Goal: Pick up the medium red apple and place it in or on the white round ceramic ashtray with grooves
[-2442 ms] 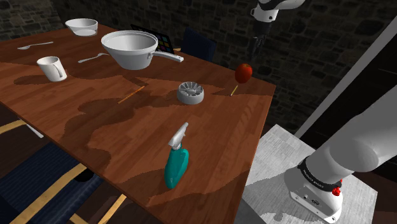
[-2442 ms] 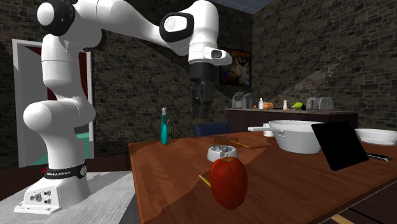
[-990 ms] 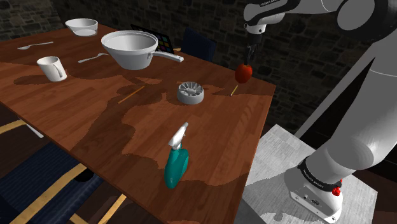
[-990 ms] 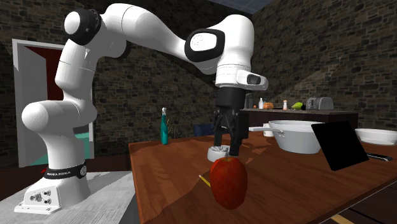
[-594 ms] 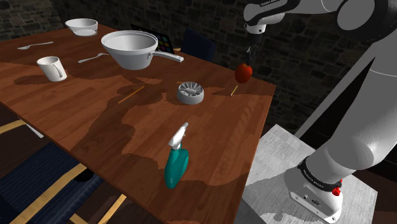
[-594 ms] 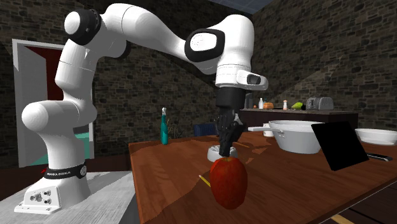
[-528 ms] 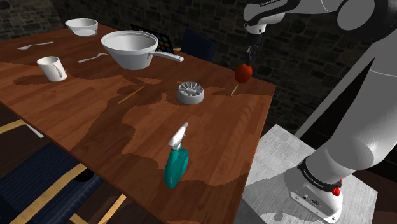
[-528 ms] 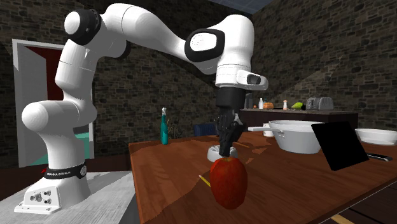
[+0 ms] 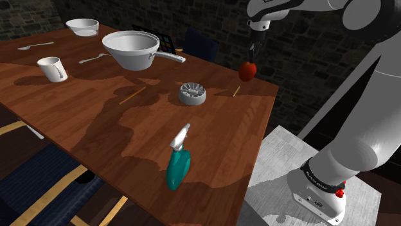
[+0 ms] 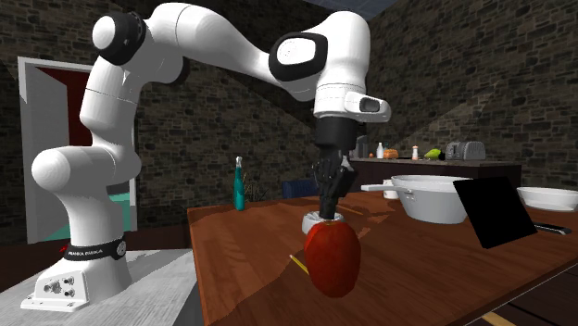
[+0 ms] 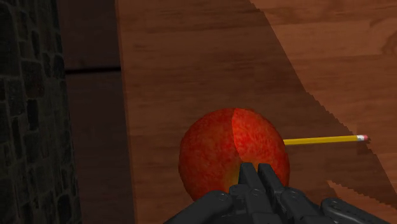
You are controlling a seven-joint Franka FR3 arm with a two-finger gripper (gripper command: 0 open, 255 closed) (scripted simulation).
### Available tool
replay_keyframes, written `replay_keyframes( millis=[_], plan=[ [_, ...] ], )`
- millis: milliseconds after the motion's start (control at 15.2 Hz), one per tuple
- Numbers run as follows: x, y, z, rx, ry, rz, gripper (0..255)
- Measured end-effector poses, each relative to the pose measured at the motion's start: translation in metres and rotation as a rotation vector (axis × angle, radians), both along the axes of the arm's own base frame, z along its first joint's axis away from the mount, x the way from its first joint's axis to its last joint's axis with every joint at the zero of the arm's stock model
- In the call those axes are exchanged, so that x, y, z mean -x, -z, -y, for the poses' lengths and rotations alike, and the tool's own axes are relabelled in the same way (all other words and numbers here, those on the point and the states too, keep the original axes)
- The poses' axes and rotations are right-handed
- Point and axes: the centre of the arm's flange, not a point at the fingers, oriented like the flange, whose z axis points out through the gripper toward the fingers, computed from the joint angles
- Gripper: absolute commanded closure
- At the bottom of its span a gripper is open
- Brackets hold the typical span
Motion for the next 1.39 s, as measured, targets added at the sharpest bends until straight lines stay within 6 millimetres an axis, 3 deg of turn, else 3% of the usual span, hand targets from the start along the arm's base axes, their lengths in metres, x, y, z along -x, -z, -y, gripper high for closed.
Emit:
replay_keyframes(
  millis=[1386],
  plan=[
    [-0.001,-0.105,-0.006,0.000,0.000,0.000,255]
  ],
)
